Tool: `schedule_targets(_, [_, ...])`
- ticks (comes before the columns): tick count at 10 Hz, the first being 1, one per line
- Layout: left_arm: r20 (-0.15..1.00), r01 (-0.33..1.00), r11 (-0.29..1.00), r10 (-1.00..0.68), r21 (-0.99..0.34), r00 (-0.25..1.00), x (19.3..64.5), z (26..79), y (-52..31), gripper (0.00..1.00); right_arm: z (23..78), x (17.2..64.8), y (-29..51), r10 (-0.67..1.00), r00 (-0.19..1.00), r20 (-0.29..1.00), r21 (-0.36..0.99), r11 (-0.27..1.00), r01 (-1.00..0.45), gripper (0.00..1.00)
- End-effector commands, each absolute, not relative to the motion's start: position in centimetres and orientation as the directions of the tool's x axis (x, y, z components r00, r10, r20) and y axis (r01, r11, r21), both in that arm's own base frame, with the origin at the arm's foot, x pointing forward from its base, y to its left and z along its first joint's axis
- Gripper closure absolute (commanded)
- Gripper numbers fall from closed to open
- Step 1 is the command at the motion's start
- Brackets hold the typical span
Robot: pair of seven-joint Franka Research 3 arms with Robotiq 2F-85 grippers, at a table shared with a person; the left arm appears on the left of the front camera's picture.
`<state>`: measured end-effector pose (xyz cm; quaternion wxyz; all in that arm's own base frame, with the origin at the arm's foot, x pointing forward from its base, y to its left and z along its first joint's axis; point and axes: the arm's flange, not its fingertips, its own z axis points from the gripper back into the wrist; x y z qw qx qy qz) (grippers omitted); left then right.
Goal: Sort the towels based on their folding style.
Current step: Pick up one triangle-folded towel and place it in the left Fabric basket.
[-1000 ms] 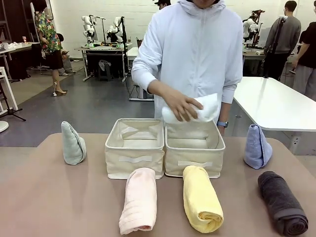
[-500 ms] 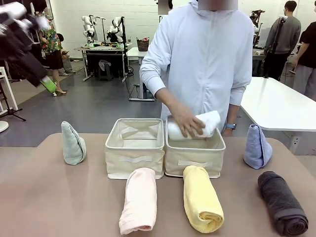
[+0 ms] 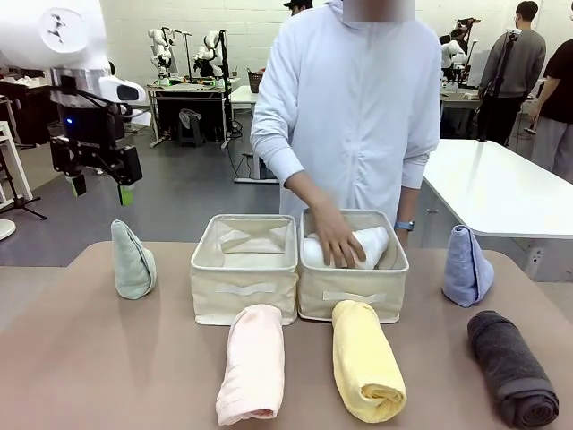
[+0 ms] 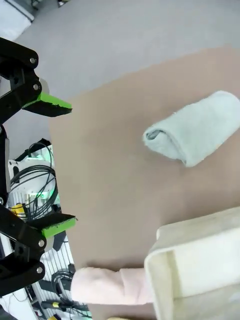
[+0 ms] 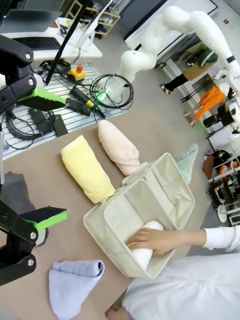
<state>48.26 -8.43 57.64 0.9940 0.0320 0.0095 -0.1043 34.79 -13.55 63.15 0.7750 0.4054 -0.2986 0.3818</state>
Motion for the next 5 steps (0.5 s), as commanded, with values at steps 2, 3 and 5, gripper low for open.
schedule_targets(2, [0.044,0.199,0.98,-0.199,0.005,0.979,49.83,56.63,-7.5,0.0,63.31,34.99,-13.63,0.335,0.514,0.79,0.398,0.359,-0.844,0.0])
schedule_targets(3, [-0.043,0.197,0.979,-0.195,0.052,0.98,49.41,56.38,-8.2,0.0,63.31,34.99,-13.63,0.335,0.514,0.79,0.398,0.359,-0.844,0.0])
schedule_targets(5, [-0.043,0.197,0.979,-0.195,0.052,0.98,49.41,56.38,-8.2,0.0,63.31,34.99,-13.63,0.335,0.514,0.79,0.398,0.359,-0.844,0.0])
